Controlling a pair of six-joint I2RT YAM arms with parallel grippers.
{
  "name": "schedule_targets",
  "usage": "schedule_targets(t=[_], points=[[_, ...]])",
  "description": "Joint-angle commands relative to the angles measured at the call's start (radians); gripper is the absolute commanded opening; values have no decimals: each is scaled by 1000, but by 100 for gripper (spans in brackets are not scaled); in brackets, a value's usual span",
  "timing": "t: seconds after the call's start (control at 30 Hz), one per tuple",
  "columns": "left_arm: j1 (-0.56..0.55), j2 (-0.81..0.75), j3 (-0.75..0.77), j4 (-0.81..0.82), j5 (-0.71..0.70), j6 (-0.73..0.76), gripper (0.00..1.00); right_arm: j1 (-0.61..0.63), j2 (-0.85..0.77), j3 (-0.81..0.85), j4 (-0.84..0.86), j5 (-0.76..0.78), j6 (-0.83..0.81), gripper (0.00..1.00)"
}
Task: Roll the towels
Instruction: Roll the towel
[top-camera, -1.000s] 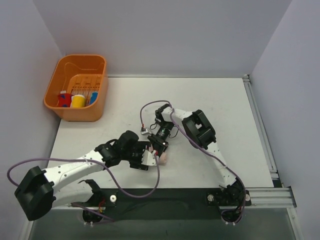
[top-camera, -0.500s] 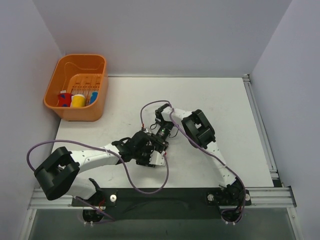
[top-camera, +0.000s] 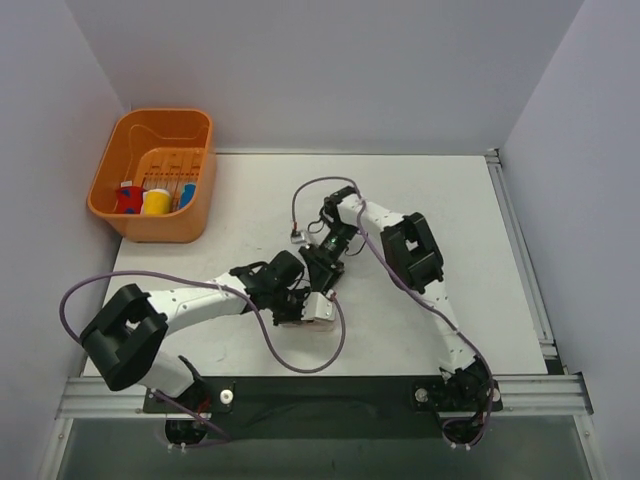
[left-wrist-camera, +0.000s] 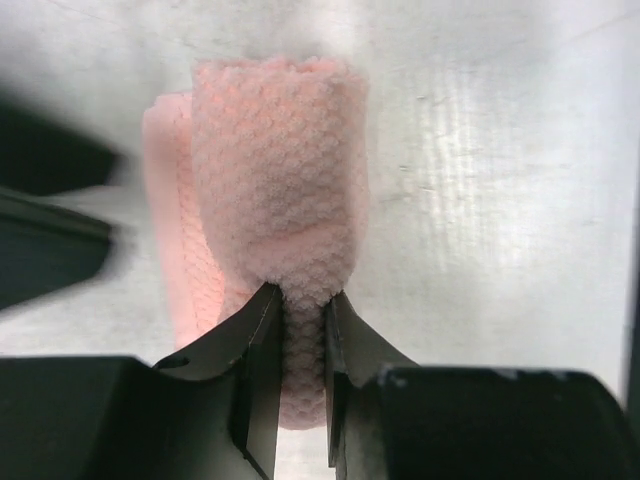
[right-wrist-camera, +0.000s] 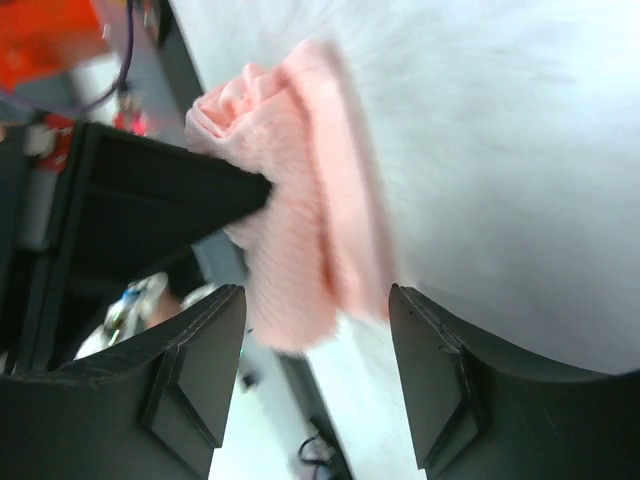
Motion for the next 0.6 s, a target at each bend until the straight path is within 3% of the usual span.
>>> schedule_targets(t=[0.0, 0.13, 0.27, 0.5, 0.57], points=[[69, 67, 57, -268, 199, -62, 10, -133, -156, 46, 89, 85, 90, 59], [202, 164, 173, -360, 307, -68, 10, -225, -310, -59, 209, 65, 215, 60], [310, 312, 331, -460, 423, -85, 12, -282, -504, -293, 371, 47, 323, 59], [448, 622, 611, -615, 555, -94, 13, -279, -756, -701, 753, 88, 609, 62], [463, 659, 660, -629, 572, -108, 13, -254, -790, -747, 830, 133, 644, 64]])
